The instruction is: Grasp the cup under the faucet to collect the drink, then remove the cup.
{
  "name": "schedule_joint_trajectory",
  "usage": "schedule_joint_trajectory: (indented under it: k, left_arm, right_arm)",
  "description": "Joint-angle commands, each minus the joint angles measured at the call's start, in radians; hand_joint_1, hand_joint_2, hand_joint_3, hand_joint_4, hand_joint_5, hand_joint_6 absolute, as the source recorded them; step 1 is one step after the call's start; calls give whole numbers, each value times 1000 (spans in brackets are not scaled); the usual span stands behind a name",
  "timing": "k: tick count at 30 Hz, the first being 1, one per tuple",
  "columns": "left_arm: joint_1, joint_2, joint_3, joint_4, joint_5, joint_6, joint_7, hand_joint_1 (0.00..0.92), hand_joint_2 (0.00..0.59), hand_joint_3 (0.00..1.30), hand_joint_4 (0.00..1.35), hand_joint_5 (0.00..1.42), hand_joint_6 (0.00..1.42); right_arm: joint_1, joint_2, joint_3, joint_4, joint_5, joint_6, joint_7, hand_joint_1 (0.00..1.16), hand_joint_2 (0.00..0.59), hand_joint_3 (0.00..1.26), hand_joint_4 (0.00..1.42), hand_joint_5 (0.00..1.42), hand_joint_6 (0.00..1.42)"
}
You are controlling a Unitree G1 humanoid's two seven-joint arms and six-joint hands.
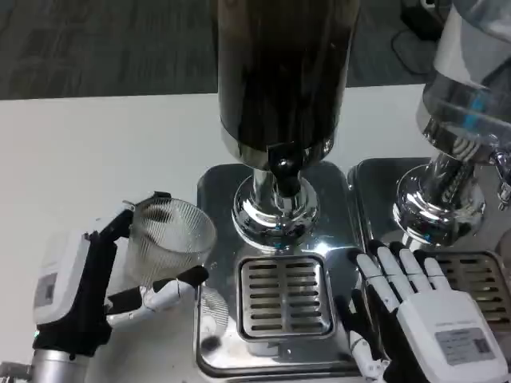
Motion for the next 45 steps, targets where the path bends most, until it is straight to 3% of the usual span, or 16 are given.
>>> schedule_joint_trajectory:
  k: [1, 8, 18, 34, 45]
  left_arm:
    - [-26, -2, -4, -6, 11, -32, 26, 485, 179, 380, 451, 689, 422]
    - [-54, -10, -27, -22, 23, -62, -1, 485, 179, 380, 451, 689, 424]
    - [-138, -45, -122, 35, 60, -100, -40, 485, 180, 380, 455, 689, 425]
    - [-274, -135, -203, 197, 97, -87, -5, 468, 178, 380, 460, 689, 426]
    - [-327, -166, -250, 258, 123, -69, 6, 451, 169, 380, 451, 687, 415]
  right_arm:
    - [7, 6, -6, -17, -3, 13, -9, 40, 519, 73, 0, 0, 0]
    - [25, 12, -9, -32, -11, 26, -19, 39, 521, 74, 0, 0, 0]
    - [66, 16, -21, -75, -29, 45, -19, 39, 521, 74, 0, 0, 0]
    - [70, 22, -26, -99, -30, 65, -8, 39, 521, 74, 0, 0, 0]
    - [63, 31, -22, -99, -29, 79, -4, 39, 521, 74, 0, 0, 0]
